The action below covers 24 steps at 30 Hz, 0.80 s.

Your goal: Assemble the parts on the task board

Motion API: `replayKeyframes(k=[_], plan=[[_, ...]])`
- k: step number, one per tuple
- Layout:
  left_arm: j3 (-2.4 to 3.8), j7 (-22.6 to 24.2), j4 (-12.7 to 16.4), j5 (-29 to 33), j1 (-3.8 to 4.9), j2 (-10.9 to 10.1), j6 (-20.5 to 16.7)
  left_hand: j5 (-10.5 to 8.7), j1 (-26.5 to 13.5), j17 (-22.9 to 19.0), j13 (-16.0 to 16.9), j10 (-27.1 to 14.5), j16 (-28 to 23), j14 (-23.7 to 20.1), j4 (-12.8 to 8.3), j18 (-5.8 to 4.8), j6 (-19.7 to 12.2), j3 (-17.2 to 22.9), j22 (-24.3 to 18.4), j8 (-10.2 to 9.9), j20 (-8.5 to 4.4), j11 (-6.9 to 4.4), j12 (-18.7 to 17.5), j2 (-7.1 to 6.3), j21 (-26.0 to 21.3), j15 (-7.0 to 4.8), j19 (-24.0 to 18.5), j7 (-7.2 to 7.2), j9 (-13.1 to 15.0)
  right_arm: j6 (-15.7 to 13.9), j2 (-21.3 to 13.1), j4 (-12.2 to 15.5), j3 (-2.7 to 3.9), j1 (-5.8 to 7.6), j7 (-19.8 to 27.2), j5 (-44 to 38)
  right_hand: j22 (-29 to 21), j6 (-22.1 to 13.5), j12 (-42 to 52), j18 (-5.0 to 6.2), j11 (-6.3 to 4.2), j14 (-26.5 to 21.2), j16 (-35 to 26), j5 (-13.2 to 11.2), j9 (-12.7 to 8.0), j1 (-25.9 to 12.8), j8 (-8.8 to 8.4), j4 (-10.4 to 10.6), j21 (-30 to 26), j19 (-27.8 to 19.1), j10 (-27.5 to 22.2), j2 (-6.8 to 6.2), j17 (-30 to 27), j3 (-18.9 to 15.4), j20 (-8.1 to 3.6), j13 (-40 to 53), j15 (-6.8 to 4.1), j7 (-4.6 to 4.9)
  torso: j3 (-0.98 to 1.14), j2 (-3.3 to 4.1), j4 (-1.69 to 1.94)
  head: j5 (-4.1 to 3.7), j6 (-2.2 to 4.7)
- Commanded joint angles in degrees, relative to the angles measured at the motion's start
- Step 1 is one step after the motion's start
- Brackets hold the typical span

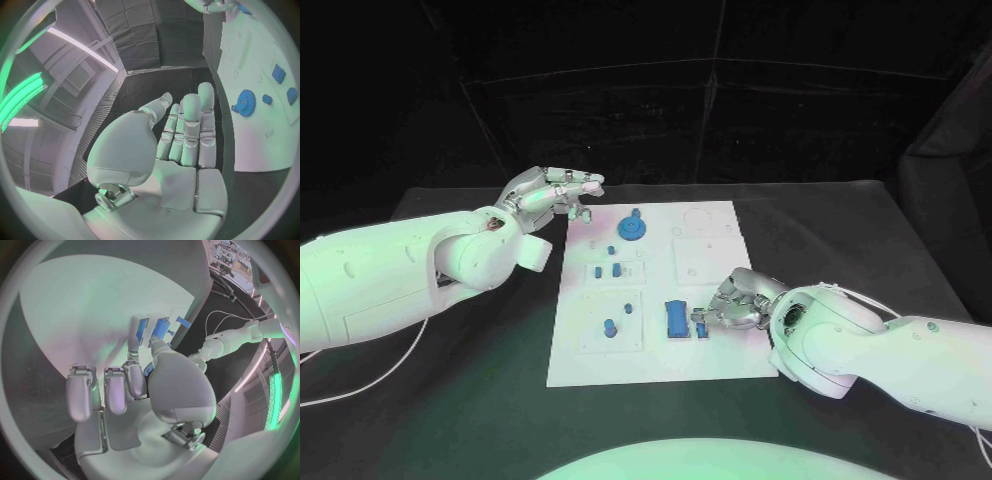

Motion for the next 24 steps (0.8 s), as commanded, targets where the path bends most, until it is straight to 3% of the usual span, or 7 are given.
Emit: replayKeyframes(k=[1, 8, 10, 14, 18, 20, 24], plan=[[0.05, 0.32, 0.15, -0.03, 0.08, -0.07, 0.64, 0.29, 0.37, 0.02, -0.07, -0.48, -0.19, -0.29, 0.03, 0.78, -0.34, -0.33, -0.05, -0.07, 0.26, -0.1, 0.29, 0.01, -0.27, 0.05, 0.21, 0.11, -0.02, 0.0, -0.2, 0.26, 0.01, 0.06, 1.08, -0.56, 12.93, -0.26, -0.38, -0.87, -0.08, 4.91, -0.22, -0.4, 0.09, -0.22, 0.1, -0.02, -0.34, 3.85, 1.44, 0.04, 9.72, -0.43, -0.06, 5.27, -0.16, 0.32, 0.03, 0.02, -0.02, -0.08, -0.04], [0.05, 0.34, 0.17, -0.03, 0.08, -0.12, 0.64, 0.29, 0.37, 0.02, -0.07, -0.48, -0.19, -0.29, 0.03, 0.78, -0.34, -0.33, -0.05, -0.07, 0.26, -0.1, 0.29, 0.01, -0.27, 0.05, 0.21, 0.11, -0.02, -0.72, -1.39, 0.68, 0.01, 0.07, 4.68, -0.59, 12.58, -0.99, -0.78, -0.73, -0.05, 4.82, -0.48, -0.93, 0.26, 2.83, -0.15, -1.68, -0.78, 3.48, 1.26, 0.64, 9.37, -0.57, -0.06, 5.14, -0.18, 0.4, 0.06, -0.03, 0.0, -0.16, 0.02], [0.05, 0.39, 0.12, -0.03, 0.08, -0.12, 0.61, 0.29, 0.37, 0.02, -0.07, -0.48, -0.19, -0.29, 0.03, 0.78, -0.34, -0.33, -0.05, -0.07, 0.26, -0.1, 0.29, 0.01, -0.27, 0.05, 0.21, 0.11, -0.02, -1.37, -2.26, 0.76, 0.02, 0.07, 7.07, -0.2, 12.1, -1.8, -1.64, -0.54, 0.29, 4.68, -0.92, -2.83, 0.3, 5.57, -0.6, -3.41, -1.41, 2.97, 0.87, 1.02, 8.79, -0.75, 0.08, 4.74, 0.05, 0.75, 0.02, -0.12, -0.01, -0.17, 0.0], [0.05, 0.49, 0.04, -0.03, 0.08, -0.11, 0.58, 0.29, 0.37, 0.02, -0.07, -0.48, -0.19, -0.29, 0.03, 0.78, -0.34, -0.33, -0.05, -0.07, 0.26, -0.1, 0.29, 0.01, -0.27, 0.05, 0.21, 0.11, -0.02, -2.27, -3.46, 0.65, 0.02, 0.09, 10.97, 1.02, 10.76, -3.33, -5.86, -0.01, 0.88, 4.22, -2.34, -3.02, 0.12, 7.47, -1.53, -4.77, -3.13, 1.57, -0.8, 1.05, 6.96, -1.44, 0.49, 2.29, 0.59, 1.49, 0.01, -0.17, -0.02, -0.33, 0.17], [0.04, 0.79, -0.24, -0.03, 0.07, 0.04, 0.56, 0.29, 0.38, -0.09, -0.07, -0.5, -0.22, -0.33, 0.04, 0.78, -0.34, -0.36, -0.07, -0.06, 0.26, -0.1, 0.31, 0.03, -0.29, 0.05, 0.21, 0.11, -0.01, -4.45, -4.71, -0.5, 0.03, 0.13, 21.0, 11.21, 2.68, -8.11, -26.85, 2.89, 2.6, 0.64, -12.31, -2.15, -1.12, 9.92, -4.51, -5.8, -13.65, -6.55, -9.32, 1.84, -4.56, -1.88, 1.54, -10.67, 1.89, 3.66, 0.05, -0.3, -0.09, -0.32, 0.73], [0.04, 0.98, -0.47, -0.02, 0.07, 0.15, 0.47, 0.29, 0.39, -0.27, -0.07, -0.51, -0.3, -0.39, 0.04, 0.78, -0.34, -0.37, -0.07, -0.05, 0.26, -0.09, 0.32, 0.03, -0.3, 0.06, 0.21, 0.11, -0.01, -5.18, -5.19, -1.37, 0.06, 0.2, 26.8, 19.58, -5.47, -10.19, -44.16, 5.31, 3.36, -3.32, -24.17, -2.44, -2.34, 12.45, -6.3, -6.69, -24.49, -13.75, -15.15, 2.71, -16.35, -1.04, 2.38, -22.48, 2.88, 4.63, 0.02, -0.39, -0.1, -0.4, 1.07], [0.03, 1.2, -1.06, 0.45, 0.06, 0.47, 0.46, 0.24, 0.18, -0.93, -0.1, -0.61, -0.69, -0.82, 0.16, 0.77, -0.25, -0.7, -0.17, 0.07, 0.3, -0.09, 0.38, -0.1, -0.48, 0.1, 0.08, 0.03, 0.02, -4.54, -5.06, -4.13, 0.09, 1.12, 36.04, 32.81, -20.23, -10.18, -53.76, 8.69, 4.23, -9.14, -45.0, -3.61, -4.23, 15.12, -8.27, -7.67, -43.87, -23.81, -16.71, 3.33, -34.26, 0.68, 3.17, -31.04, 3.44, 5.4, -0.19, -0.88, -0.1, -0.64, 1.91]])
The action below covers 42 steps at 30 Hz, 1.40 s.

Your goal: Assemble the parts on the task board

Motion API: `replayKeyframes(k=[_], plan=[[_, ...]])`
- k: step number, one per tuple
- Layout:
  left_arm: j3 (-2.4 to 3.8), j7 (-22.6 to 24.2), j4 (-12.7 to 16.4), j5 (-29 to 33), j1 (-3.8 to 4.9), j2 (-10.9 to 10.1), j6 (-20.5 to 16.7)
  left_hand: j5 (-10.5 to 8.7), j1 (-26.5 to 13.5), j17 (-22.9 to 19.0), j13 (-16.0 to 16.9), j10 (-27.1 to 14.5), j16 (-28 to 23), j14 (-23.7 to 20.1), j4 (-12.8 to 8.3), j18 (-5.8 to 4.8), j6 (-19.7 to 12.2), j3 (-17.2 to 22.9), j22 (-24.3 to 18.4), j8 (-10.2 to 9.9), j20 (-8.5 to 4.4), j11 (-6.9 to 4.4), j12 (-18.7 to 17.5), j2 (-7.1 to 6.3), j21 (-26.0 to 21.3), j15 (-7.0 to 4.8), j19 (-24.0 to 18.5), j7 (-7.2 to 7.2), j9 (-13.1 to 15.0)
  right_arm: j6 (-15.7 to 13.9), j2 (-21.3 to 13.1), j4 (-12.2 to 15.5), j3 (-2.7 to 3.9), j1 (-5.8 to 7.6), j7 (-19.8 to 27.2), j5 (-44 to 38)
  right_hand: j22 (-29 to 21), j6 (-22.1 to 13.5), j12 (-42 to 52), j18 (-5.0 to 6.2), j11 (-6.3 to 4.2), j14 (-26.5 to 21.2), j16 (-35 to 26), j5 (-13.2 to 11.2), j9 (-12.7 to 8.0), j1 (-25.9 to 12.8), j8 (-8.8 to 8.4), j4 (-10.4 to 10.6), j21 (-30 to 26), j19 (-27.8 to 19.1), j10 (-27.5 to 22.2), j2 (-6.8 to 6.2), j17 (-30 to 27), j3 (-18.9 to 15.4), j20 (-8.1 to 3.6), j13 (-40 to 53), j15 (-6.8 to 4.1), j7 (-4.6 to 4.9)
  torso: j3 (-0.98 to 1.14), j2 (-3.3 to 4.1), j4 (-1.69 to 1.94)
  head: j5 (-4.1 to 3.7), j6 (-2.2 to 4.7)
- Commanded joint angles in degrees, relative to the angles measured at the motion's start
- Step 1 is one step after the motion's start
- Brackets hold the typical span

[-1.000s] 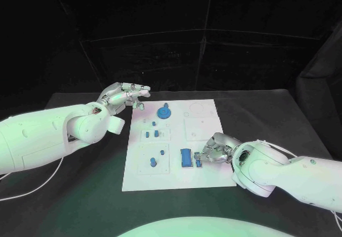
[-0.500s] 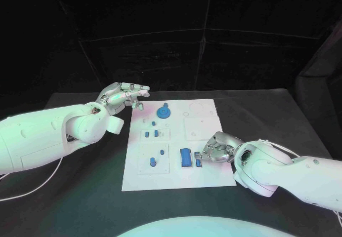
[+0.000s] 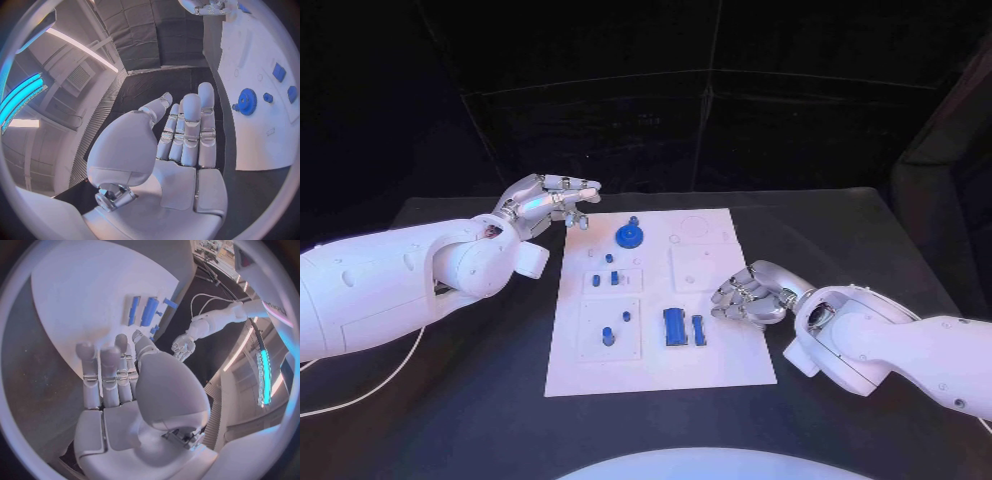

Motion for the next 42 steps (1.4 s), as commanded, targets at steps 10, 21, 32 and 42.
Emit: replayKeyframes(k=[10, 21, 32, 42], plan=[[0.01, 2.17, -6.0, 5.72, -0.57, 3.33, 0.07, 0.02, 0.37, -9.41, -0.65, 0.31, -19.97, -10.83, 0.59, 0.37, -0.03, -1.24, -7.31, 0.61, 2.21, 1.5, -5.06, 0.41, -11.77, 1.99, -10.62, 0.58, -0.1, 5.23, 8.97, -20.29, 1.01, 3.93, 33.94, 42.52, -24.08, 1.07, -21.68, 0.82, 5.36, -17.04, -39.53, -2.18, -5.77, 2.07, -6.38, -0.81, -32.75, -15.0, -5.15, -2.47, -26.8, 9.71, 6.7, -30.29, 7.46, 3.57, -0.75, -2.52, -0.53, -0.82, 5.09], [0.1, 5.03, -16.69, 8.46, -3.15, 9.12, -1.06, 0.26, 0.79, -19.93, -0.6, 2.49, -43.87, -17.23, 1.66, 0.96, -1.06, -5.69, -20.98, -1.11, 8.58, 3.34, -15.0, 0.87, -27.85, 7.15, -22.44, 1.25, -0.1, 10.73, 20.86, -40.5, 2.18, 4.31, 39.52, 47.49, -36.02, 2.09, -21.57, 1.54, 6.23, -12.65, -46.26, -2.44, -10.8, -1.69, -6.73, -5.11, -43.07, -7.77, -4.37, -1.19, -39.26, 10.55, 8.05, -43.45, 8.02, 4.24, -0.59, -3.3, -0.39, -0.54, 10.75], [2.09, 2.84, -11.89, 4.89, -5.1, 8.03, -6.29, -2.88, -36.07, -25.94, -4.11, -27.13, -52.12, -43.6, 5.53, -3.81, -30.06, -13.4, -31.75, -4.9, 0.87, -1.3, -20.44, 2.41, -34.91, 2.87, -44.36, -4.35, -3.86, 1.52, 18.89, -33.83, 3.21, 2.95, 37.09, 46.66, -48.41, -26.26, -25.37, -3.17, 2.0, -45.17, -49.99, -7.6, -18.2, -41.22, -10.54, -5.1, -47.46, -36.06, -36.52, 2.0, -43.6, 4.37, 1.76, -47.25, 1.69, -1.43, 0.09, -6.04, 0.17, 0.14, 9.1], [7.83, 4.47, -0.04, 1.16, -10.5, 5.58, -22.63, -2.88, -47.75, -25.94, -4.11, -36.51, -54.63, -52.02, 5.53, -5.04, -39.2, -15.76, -35.06, -4.9, -1.59, -5.84, -25.52, 2.41, -34.91, -1.31, -51.36, -9.82, -3.86, -11.76, 14.93, -19.47, 5.86, -0.09, 41.62, 53.42, -52.27, -35.34, -25.37, -4.41, -2.06, -55.6, -49.99, -12.82, -18.2, -53.71, -10.54, -5.1, -51.76, -45.16, -46.8, 2.0, -47.69, 2.4, -0.19, -47.25, 1.69, -7.07, 0.57, -8.0, 0.62, 0.67, 8.49]])
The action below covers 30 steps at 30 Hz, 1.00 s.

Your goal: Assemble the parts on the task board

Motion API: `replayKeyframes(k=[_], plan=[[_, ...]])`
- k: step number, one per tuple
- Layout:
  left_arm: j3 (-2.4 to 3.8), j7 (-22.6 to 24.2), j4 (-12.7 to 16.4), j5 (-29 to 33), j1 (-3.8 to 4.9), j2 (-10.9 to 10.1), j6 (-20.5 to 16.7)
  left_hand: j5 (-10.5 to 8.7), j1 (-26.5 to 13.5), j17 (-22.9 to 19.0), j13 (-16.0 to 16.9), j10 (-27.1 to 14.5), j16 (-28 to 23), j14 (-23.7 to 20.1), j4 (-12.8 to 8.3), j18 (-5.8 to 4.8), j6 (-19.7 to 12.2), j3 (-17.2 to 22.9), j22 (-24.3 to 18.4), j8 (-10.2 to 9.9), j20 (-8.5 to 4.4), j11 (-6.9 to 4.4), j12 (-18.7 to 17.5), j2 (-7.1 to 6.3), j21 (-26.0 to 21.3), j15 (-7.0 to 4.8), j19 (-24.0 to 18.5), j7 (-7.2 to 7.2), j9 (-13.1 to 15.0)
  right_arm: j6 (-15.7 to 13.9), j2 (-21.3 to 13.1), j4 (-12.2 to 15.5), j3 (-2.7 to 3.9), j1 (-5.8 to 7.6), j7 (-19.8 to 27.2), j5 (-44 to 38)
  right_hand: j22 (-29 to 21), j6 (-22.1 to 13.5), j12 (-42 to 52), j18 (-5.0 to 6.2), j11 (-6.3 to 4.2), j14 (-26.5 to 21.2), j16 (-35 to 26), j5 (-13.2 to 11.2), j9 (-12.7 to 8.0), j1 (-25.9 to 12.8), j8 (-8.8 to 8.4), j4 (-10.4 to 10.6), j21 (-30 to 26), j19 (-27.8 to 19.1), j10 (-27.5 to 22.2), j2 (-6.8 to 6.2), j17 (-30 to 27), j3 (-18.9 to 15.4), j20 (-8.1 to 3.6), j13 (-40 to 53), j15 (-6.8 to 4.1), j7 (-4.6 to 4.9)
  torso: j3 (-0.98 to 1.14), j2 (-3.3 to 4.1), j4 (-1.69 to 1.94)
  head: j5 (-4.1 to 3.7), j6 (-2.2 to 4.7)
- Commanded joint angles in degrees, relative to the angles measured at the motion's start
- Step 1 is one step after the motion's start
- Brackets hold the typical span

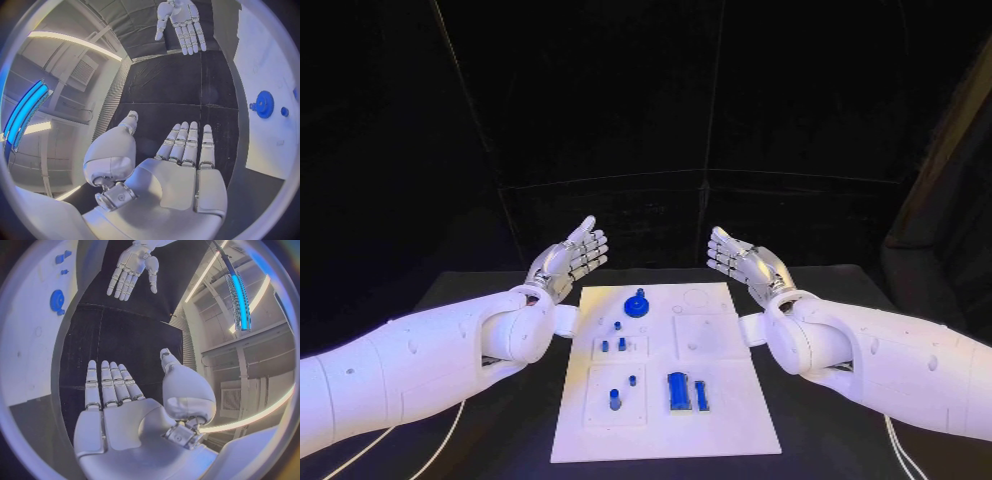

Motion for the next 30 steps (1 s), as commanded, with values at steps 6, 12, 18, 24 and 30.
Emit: replayKeyframes(k=[6, 12, 18, 24, 30], plan=[[4.22, 2.89, 9.71, -5.35, -4.19, -1.91, -20.56, -0.44, -15.74, -0.4, -0.22, -12.65, -3.38, -11.32, 0.16, -6.48, -12.3, -3.13, -4.47, -0.46, -7.28, -2.3, -3.71, 0.05, -1.07, -1.61, -9.41, -4.88, -0.21, -13.39, -2.02, 7.51, 1.27, -1.44, 5.43, 7.15, -5.18, -12.21, -0.41, -2.62, -1.62, -14.04, -0.48, -4.33, -0.98, -16.86, -0.44, 0.0, -2.03, -12.2, -13.9, 0.15, -1.59, -6.1, -5.91, -0.23, -0.51, -5.27, 0.17, -0.72, 0.16, 0.05, -0.06], [5.8, 3.34, 12.98, -6.37, -5.68, -2.59, -25.08, -0.44, -19.63, -0.4, -0.22, -15.78, -7.41, -14.1, 0.16, -6.48, -15.34, -7.18, -5.58, -0.46, -7.28, -2.3, -3.71, 0.05, -1.07, -1.61, -11.71, -4.88, -0.21, -13.93, -2.18, 8.09, 1.38, -1.56, 5.62, 7.43, -6.54, -15.42, -0.41, -6.63, -1.62, -17.7, -0.48, -4.33, -0.98, -21.26, -0.44, 0.0, -2.03, -15.42, -17.49, 0.15, -1.59, -6.1, -5.91, -0.23, -0.51, -5.27, 0.17, -0.72, 0.16, 0.05, -0.06], [6.05, 3.41, 13.48, -6.53, -5.91, -2.69, -25.78, -0.44, -22.98, -0.4, -0.22, -18.45, -7.41, -16.53, 0.16, -6.48, -17.96, -7.18, -9.84, -0.46, -7.28, -2.3, -3.71, 0.05, -1.07, -1.61, -13.6, -4.88, -0.21, -13.93, -2.18, 8.09, 1.38, -1.56, 5.62, 7.43, -11.64, -18.02, -0.41, -6.63, -1.62, -20.67, -0.48, -4.33, -0.98, -24.85, -0.44, 0.0, -2.03, -18.06, -20.42, 0.15, -1.59, -6.1, -5.91, -0.23, -0.51, -5.27, 0.17, -0.72, 0.16, 0.05, -0.06], [6.05, 3.41, 13.48, -6.53, -5.91, -2.69, -25.78, -0.44, -25.67, -0.4, -0.22, -20.64, -7.41, -18.49, 0.16, -6.48, -20.09, -7.18, -9.84, -0.46, -7.28, -2.3, -3.71, 0.05, -1.07, -1.61, -15.24, -4.88, -0.21, -13.93, -2.18, 8.09, 1.38, -1.56, 5.62, 7.43, -11.64, -20.21, -0.41, -6.63, -1.62, -23.19, -0.48, -4.33, -0.98, -27.83, -0.44, 0.0, -2.03, -20.27, -22.92, 0.15, -1.59, -6.1, -5.91, -0.23, -0.51, -5.27, 0.17, -0.72, 0.16, 0.05, -0.06], [6.05, 3.41, 13.48, -6.53, -5.91, -2.69, -25.78, -0.44, -27.57, -0.4, -0.22, -22.13, -7.41, -19.65, 0.16, -6.48, -21.54, -7.18, -9.84, -0.46, -7.28, -2.3, -3.71, 0.05, -1.07, -1.61, -16.33, -4.88, -0.21, -13.93, -2.18, 8.09, 1.38, -1.56, 5.62, 7.43, -11.64, -21.7, -0.41, -6.63, -1.62, -24.92, -0.48, -4.33, -0.98, -29.93, -0.44, 0.0, -2.03, -21.7, -24.63, 0.15, -1.59, -6.1, -5.91, -0.23, -0.51, -5.27, 0.17, -0.72, 0.16, 0.05, -0.06]])
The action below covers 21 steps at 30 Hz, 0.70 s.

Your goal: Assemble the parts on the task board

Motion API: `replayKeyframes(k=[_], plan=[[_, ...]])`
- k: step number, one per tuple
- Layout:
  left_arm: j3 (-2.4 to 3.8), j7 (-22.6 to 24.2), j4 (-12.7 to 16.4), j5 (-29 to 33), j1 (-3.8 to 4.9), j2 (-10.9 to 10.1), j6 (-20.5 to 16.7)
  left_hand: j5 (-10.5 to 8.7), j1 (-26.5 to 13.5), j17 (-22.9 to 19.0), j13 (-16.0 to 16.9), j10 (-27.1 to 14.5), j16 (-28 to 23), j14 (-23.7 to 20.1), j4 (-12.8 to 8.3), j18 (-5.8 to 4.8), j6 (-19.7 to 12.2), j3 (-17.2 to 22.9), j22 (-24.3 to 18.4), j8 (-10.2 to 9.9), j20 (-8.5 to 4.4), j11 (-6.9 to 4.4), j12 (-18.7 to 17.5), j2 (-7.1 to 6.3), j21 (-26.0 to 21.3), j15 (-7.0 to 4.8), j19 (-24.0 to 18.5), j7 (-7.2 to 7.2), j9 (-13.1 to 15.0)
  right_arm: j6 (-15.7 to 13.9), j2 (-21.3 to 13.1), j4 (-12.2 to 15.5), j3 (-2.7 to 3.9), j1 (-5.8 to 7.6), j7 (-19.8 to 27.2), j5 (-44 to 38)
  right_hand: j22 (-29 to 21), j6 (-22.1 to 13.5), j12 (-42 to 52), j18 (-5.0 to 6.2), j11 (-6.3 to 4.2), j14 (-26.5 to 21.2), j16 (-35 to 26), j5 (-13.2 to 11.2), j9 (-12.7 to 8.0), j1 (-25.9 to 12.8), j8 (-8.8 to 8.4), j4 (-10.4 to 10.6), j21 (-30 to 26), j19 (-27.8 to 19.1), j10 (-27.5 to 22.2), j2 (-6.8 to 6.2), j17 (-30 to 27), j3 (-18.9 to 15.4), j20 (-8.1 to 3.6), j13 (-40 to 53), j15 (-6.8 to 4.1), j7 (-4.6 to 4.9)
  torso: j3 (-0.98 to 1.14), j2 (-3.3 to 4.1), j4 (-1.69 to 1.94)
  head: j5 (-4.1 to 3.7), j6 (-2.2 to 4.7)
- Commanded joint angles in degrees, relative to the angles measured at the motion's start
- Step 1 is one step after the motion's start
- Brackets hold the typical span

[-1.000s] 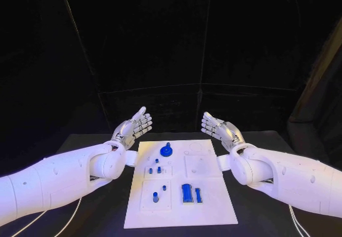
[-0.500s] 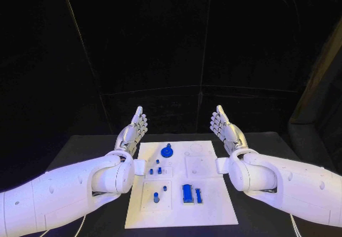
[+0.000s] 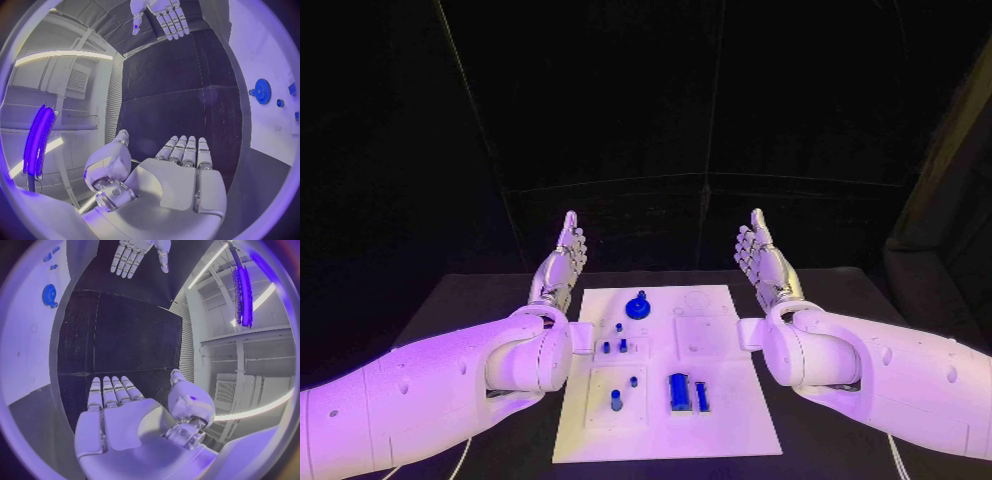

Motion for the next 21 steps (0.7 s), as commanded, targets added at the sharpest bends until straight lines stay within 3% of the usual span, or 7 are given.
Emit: replayKeyframes(k=[1, 6, 7, 8, 9, 12, 21], plan=[[0.09, 1.45, 0.11, -0.99, 0.09, -0.01, -0.84, -0.22, -3.17, -0.08, -0.09, -2.55, -0.39, -2.37, 0.01, -1.22, -2.46, -0.34, -0.4, -0.23, -0.09, 0.0, -0.39, -0.02, -0.23, -0.01, -1.92, -0.02, -0.07, -0.58, -0.01, 0.15, 0.07, 0.1, 0.96, 0.09, -0.9, -2.58, -0.21, -0.82, -0.03, -3.0, -0.27, -0.36, -0.06, -3.64, -0.22, -0.06, -0.38, -2.76, -3.02, -0.02, -0.06, -0.35, 0.04, -0.09, -0.04, 0.0, 0.0, 0.0, -0.01, -0.01, -0.01], [0.09, 1.45, 0.11, -0.99, 0.09, -0.01, -0.84, -0.22, -4.33, -0.08, -0.09, -3.39, -0.39, -3.18, 0.01, -1.22, -3.33, -0.34, -0.4, -0.23, -0.09, 0.0, -0.39, -0.02, -0.23, -0.01, -6.2, -0.02, -0.07, -0.58, -0.01, 0.15, 0.07, 0.1, 0.96, 0.09, -0.9, -4.11, -0.21, -0.82, -0.03, -4.7, -0.27, -0.36, -0.06, -5.62, -0.22, -0.06, -0.38, -8.27, -4.79, -0.02, -0.06, -0.35, 0.04, -0.09, -0.04, 0.0, 0.0, 0.0, -0.01, -0.01, -0.01], [0.09, 1.45, 0.11, -0.99, 0.09, -0.01, -0.84, -0.22, -4.5, -0.08, -0.09, -3.69, -0.39, -3.27, 0.01, -1.22, -3.56, -0.34, -0.4, -0.23, -0.09, 0.0, -0.39, -0.02, -0.23, -0.01, -6.2, -0.02, -0.07, -0.58, -0.01, 0.15, 0.07, 0.1, 0.96, 0.09, -0.9, -8.14, -0.21, -0.82, -0.03, -9.3, -0.27, -0.36, -0.06, -6.55, -0.22, -0.06, -0.38, -8.27, -9.23, -0.02, -0.06, -0.35, 0.04, -0.09, -0.04, 0.0, 0.0, 0.0, -0.01, -0.01, -0.01], [0.09, 1.45, 0.11, -0.99, 0.09, -0.01, -0.84, -0.22, -4.71, -0.08, -0.09, -3.84, -0.39, -7.34, 0.01, -1.22, -3.66, -0.34, -0.4, -0.23, -0.09, 0.0, -0.39, -0.02, -0.23, -0.01, -6.2, -0.02, -0.07, -0.58, -0.01, 0.15, 0.07, 0.1, 0.96, 0.09, -0.9, -8.14, -0.21, -0.82, -0.03, -9.3, -0.27, -0.36, -0.06, -11.21, -0.22, -0.06, -0.38, -8.27, -9.23, -0.02, -0.06, -0.35, 0.04, -0.09, -0.04, 0.0, 0.0, 0.0, -0.01, -0.01, -0.01], [0.09, 1.45, 0.11, -0.99, 0.09, -0.01, -0.84, -0.22, -4.84, -0.08, -0.09, -3.9, -0.39, -7.34, 0.01, -1.22, -7.82, -0.34, -0.4, -0.23, -0.09, 0.0, -0.39, -0.02, -0.23, -0.01, -6.2, -0.02, -0.07, -0.58, -0.01, 0.15, 0.07, 0.1, 0.96, 0.09, -0.9, -8.14, -0.21, -0.82, -0.03, -9.3, -0.27, -0.36, -0.06, -11.21, -0.22, -0.06, -0.38, -8.27, -9.23, -0.02, -0.06, -0.35, 0.04, -0.09, -0.04, 0.0, 0.0, 0.0, -0.01, -0.01, -0.01], [0.09, 1.45, 0.11, -0.99, 0.09, -0.01, -0.84, -0.22, -9.99, -0.08, -0.09, -8.04, -0.39, -7.34, 0.01, -1.22, -7.82, -0.34, -0.4, -0.23, -0.09, 0.0, -0.39, -0.02, -0.23, -0.01, -6.2, -0.02, -0.07, -0.58, -0.01, 0.15, 0.07, 0.1, 0.96, 0.09, -0.9, -8.14, -0.21, -0.82, -0.03, -9.3, -0.27, -0.36, -0.06, -11.21, -0.22, -0.06, -0.38, -8.27, -9.23, -0.02, -0.06, -0.35, 0.04, -0.09, -0.04, 0.0, 0.0, 0.0, -0.01, -0.01, -0.01], [0.09, 1.45, 0.11, -0.99, 0.09, -0.01, -0.84, -0.22, -9.99, -0.08, -0.09, -8.04, -0.39, -7.34, 0.01, -1.22, -7.82, -0.34, -0.4, -0.23, -0.09, 0.0, -0.39, -0.02, -0.23, -0.01, -6.2, -0.02, -0.07, -0.58, -0.01, 0.15, 0.07, 0.1, 0.96, 0.09, -0.9, -8.14, -0.21, -0.82, -0.03, -9.3, -0.27, -0.36, -0.06, -11.21, -0.22, -0.06, -0.38, -8.27, -9.23, -0.02, -0.06, -0.35, 0.04, -0.09, -0.04, 0.0, 0.0, 0.0, -0.01, -0.01, -0.01]])
